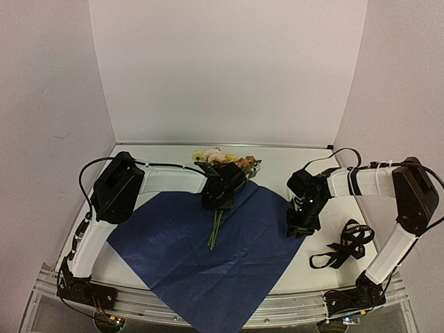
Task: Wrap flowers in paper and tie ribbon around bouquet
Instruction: Adjust the fake flower with the flattened wrapping paper.
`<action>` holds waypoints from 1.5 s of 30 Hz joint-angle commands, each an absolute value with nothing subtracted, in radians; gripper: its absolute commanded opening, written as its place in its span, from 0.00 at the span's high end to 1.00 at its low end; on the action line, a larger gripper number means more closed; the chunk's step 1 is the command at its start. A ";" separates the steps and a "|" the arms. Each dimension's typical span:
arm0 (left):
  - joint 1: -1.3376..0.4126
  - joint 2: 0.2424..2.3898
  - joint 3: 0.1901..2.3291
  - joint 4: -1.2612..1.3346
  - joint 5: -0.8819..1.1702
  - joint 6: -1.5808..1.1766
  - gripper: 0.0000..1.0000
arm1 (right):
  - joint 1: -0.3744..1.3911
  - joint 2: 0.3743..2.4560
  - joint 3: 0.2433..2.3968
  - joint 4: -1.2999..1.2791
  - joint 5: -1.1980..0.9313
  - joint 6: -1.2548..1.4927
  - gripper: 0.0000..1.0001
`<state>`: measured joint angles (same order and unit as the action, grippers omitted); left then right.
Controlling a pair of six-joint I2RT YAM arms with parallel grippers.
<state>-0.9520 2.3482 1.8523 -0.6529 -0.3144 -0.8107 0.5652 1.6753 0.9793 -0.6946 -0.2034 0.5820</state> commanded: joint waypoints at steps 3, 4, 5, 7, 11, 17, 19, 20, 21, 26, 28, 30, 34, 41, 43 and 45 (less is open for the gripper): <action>-0.951 2.336 1.875 -0.641 -0.314 -0.816 0.75 | 0.561 1.706 0.972 -0.686 -0.171 0.610 0.77; -0.951 2.329 1.870 -0.639 -0.314 -0.817 0.78 | 0.562 1.708 0.971 -0.686 -0.168 0.615 0.79; -0.951 2.323 1.866 -0.638 -0.315 -0.817 0.80 | 0.561 1.710 0.970 -0.687 -0.163 0.621 0.81; -0.951 2.309 1.860 -0.637 -0.319 -0.816 0.84 | 0.561 1.712 0.965 -0.687 -0.154 0.633 0.85; -0.952 2.283 1.848 -0.630 -0.321 -0.815 0.90 | 0.562 1.713 0.950 -0.680 -0.132 0.657 0.89; -0.954 2.238 1.806 -0.608 -0.341 -0.826 0.96 | 0.562 1.724 0.937 -0.675 -0.112 0.686 0.94; -0.954 2.226 1.795 -0.603 -0.344 -0.830 0.97 | 0.561 1.727 0.934 -0.674 -0.107 0.695 0.95; -0.954 2.221 1.788 -0.602 -0.345 -0.832 0.98 | 0.561 1.728 0.932 -0.673 -0.103 0.701 0.95; -0.954 2.214 1.783 -0.602 -0.346 -0.837 0.99 | 0.561 1.729 0.930 -0.672 -0.102 0.703 0.95; -0.965 2.183 1.748 -0.594 -0.364 -0.864 1.00 | 0.562 1.731 0.919 -0.660 -0.088 0.724 0.97; -0.970 2.174 1.740 -0.594 -0.374 -0.874 1.00 | 0.562 1.737 0.916 -0.656 -0.086 0.729 0.98; -0.977 2.165 1.733 -0.591 -0.384 -0.884 1.00 | 0.563 1.740 0.913 -0.652 -0.084 0.735 0.98; -0.987 2.158 1.730 -0.607 -0.397 -0.921 1.00 | 0.563 1.746 0.910 -0.649 -0.080 0.746 0.99; -1.000 2.164 1.718 -0.659 -0.436 -1.007 1.00 | 0.563 1.757 0.911 -0.642 -0.079 0.756 0.99; -1.000 2.175 1.719 -0.677 -0.435 -1.032 1.00 | 0.563 1.760 0.911 -0.640 -0.082 0.760 0.99; -1.000 2.185 1.715 -0.679 -0.429 -1.041 1.00 | 0.563 1.762 0.912 -0.638 -0.084 0.762 0.99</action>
